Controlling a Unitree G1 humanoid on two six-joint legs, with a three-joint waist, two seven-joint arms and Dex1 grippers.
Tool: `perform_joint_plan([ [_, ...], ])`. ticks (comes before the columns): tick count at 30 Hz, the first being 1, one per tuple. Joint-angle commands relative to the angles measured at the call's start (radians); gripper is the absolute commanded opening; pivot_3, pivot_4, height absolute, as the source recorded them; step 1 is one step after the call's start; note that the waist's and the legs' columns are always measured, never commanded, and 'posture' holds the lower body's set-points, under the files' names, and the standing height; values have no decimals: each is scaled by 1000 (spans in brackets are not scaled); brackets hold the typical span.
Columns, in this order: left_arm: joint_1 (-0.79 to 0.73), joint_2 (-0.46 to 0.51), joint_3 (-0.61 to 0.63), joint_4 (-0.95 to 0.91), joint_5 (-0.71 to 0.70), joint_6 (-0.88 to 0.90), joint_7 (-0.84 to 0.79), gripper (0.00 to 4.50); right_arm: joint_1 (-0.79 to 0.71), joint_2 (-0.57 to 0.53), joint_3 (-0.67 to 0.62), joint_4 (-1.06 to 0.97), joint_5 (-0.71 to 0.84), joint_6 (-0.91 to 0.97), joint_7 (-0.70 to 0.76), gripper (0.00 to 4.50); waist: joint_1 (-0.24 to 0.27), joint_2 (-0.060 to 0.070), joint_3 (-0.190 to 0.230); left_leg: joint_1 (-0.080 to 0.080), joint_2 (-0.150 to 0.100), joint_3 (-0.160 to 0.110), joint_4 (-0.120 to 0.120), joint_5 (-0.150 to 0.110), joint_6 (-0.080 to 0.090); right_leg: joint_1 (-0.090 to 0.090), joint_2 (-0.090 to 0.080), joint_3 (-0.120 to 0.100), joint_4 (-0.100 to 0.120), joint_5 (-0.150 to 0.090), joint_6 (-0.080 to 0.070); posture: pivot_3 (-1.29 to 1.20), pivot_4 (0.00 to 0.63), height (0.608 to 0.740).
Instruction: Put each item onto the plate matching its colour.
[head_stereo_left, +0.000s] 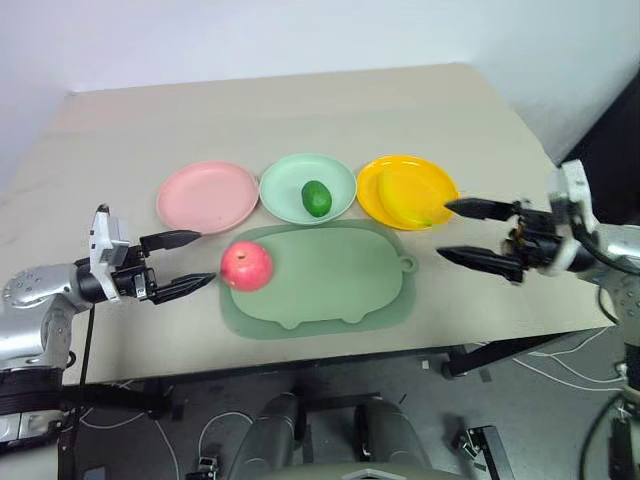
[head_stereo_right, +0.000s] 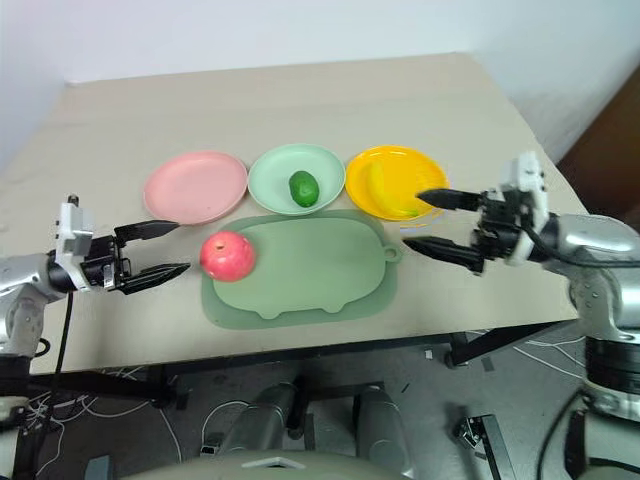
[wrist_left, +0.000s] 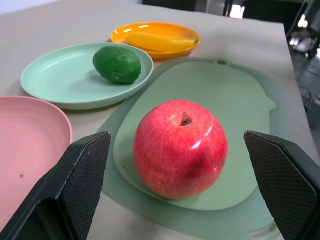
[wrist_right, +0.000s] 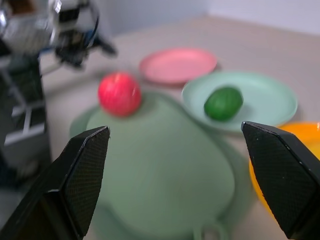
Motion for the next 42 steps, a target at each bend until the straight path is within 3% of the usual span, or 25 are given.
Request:
perform_joint_plan([
  [1, -34, 8, -15, 13, 15, -14, -17, 4500, 32, -80, -56, 47, 33, -50, 150, 4463, 9, 0, 0, 0, 0, 0, 0, 0, 0, 0, 0, 0, 0, 0, 0, 0, 150, 737],
  [5, -62, 4, -45, 34, 38, -19, -26, 4500, 103, -131, -76, 8, 125, -32, 249, 4463, 16, 0, 0, 0, 1, 0, 0, 0, 0, 0, 0, 0, -1, 0, 0, 0, 150, 737],
  [10, -117, -10, -91, 57, 74, -8, -10, 4500, 151, -117, -77, -8, 112, -100, 251, 4463, 18, 0, 0, 0, 1, 0, 0, -1, -1, 1, 0, 0, -3, 0, 1, 0, 150, 737],
  [24, -240, -70, -196, 120, 137, -6, -18, 4500, 202, -51, -76, -68, 119, -119, 153, 4463, 19, 0, 0, 0, 0, 0, 1, -1, 2, 5, 0, -1, -9, 3, 4, 0, 150, 737],
  [38, -230, -137, -242, 174, 207, -93, -1, 4500, 229, -14, -64, -108, 126, -113, 82, 4463, 21, -1, 0, 1, 0, 0, 4, -1, 3, 8, 0, -1, -9, 4, 6, 0, 150, 737],
  [39, -229, -136, -244, 182, 215, -104, 0, 4123, 229, -14, -63, -108, 127, -113, 80, 4500, 21, -1, 0, 1, 0, 0, 4, -1, 3, 8, 0, -1, -9, 4, 6, 0, 150, 737],
  [42, -225, -129, -251, 205, 228, -123, -4, 3750, 222, -16, -60, -104, 128, -112, 75, 4500, 21, -1, 0, 2, 0, 0, 4, -1, 3, 10, 0, -1, -9, 4, 7, 0, 150, 737],
])
